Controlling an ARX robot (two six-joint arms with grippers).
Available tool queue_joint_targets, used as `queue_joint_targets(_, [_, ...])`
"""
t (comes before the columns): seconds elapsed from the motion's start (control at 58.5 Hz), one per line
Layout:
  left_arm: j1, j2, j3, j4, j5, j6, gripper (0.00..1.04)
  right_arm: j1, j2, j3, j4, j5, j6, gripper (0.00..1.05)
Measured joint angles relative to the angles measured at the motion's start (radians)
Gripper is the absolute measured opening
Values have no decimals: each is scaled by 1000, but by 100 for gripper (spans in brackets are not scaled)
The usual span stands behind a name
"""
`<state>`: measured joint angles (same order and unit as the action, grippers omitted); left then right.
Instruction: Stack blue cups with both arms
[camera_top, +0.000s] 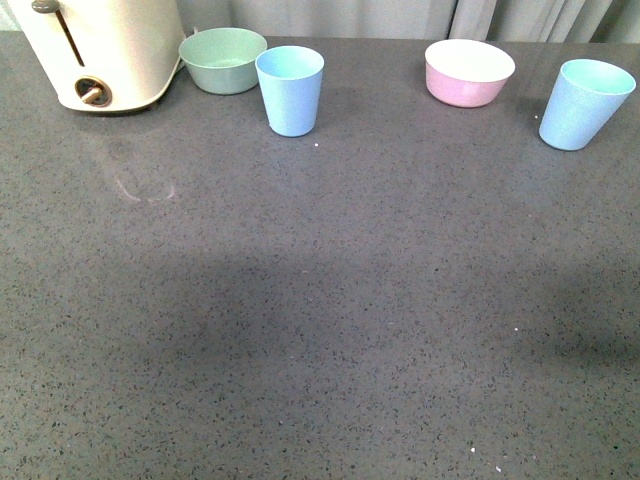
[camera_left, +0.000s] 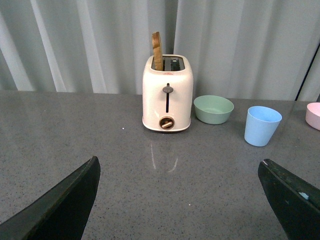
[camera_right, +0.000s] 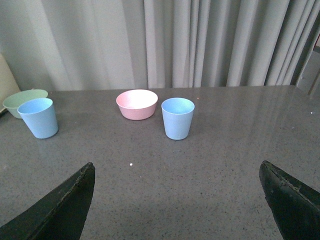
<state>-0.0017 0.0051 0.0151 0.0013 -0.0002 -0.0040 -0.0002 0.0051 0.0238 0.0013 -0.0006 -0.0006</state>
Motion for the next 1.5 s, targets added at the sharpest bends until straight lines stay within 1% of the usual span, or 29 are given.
queue_joint_targets(0.342, [0, 0, 0, 0, 0, 0, 96, 0, 0, 0, 0, 0, 0, 96])
queue_joint_targets(0.393, [-45, 115, 85, -220, -148, -104, 96, 0, 0, 0, 0, 0, 0, 96])
queue_joint_targets(0.41, [-61, 205, 142, -327, -207, -162, 96, 0, 0, 0, 0, 1, 0, 96])
queue_joint_targets(0.427, [-63, 261, 174, -381, -232, -191, 96, 0, 0, 0, 0, 0, 0, 96])
queue_joint_targets(0.462, [-63, 355, 212, -435, -241, -226, 96, 0, -1, 0, 0, -1, 0, 96])
queue_joint_targets(0.513, [-63, 431, 233, -426, -244, -251, 96, 0, 0, 0, 0, 0, 0, 96])
queue_joint_targets(0.615, [-64, 563, 267, -345, -232, -258, 96, 0, 0, 0, 0, 0, 0, 96])
queue_joint_targets(0.735, [-70, 845, 375, -146, -188, -258, 96, 0, 0, 0, 0, 0, 0, 96])
queue_joint_targets(0.803, [-80, 970, 437, -85, -186, -260, 96, 0, 0, 0, 0, 0, 0, 96])
queue_joint_targets(0.855, [-89, 1048, 482, -69, -173, -273, 96, 0, 0, 0, 0, 0, 0, 96])
queue_joint_targets(1.06, [-157, 1353, 723, -75, -185, -333, 96, 0, 0, 0, 0, 0, 0, 96])
queue_joint_targets(1.265, [-233, 1566, 945, -109, -203, -388, 96, 0, 0, 0, 0, 0, 0, 96])
queue_joint_targets(1.402, [-302, 1786, 1196, -202, -216, -454, 96, 0, 0, 0, 0, 0, 0, 96])
queue_joint_targets(1.504, [-329, 1902, 1335, -261, -218, -491, 96, 0, 0, 0, 0, 0, 0, 96])
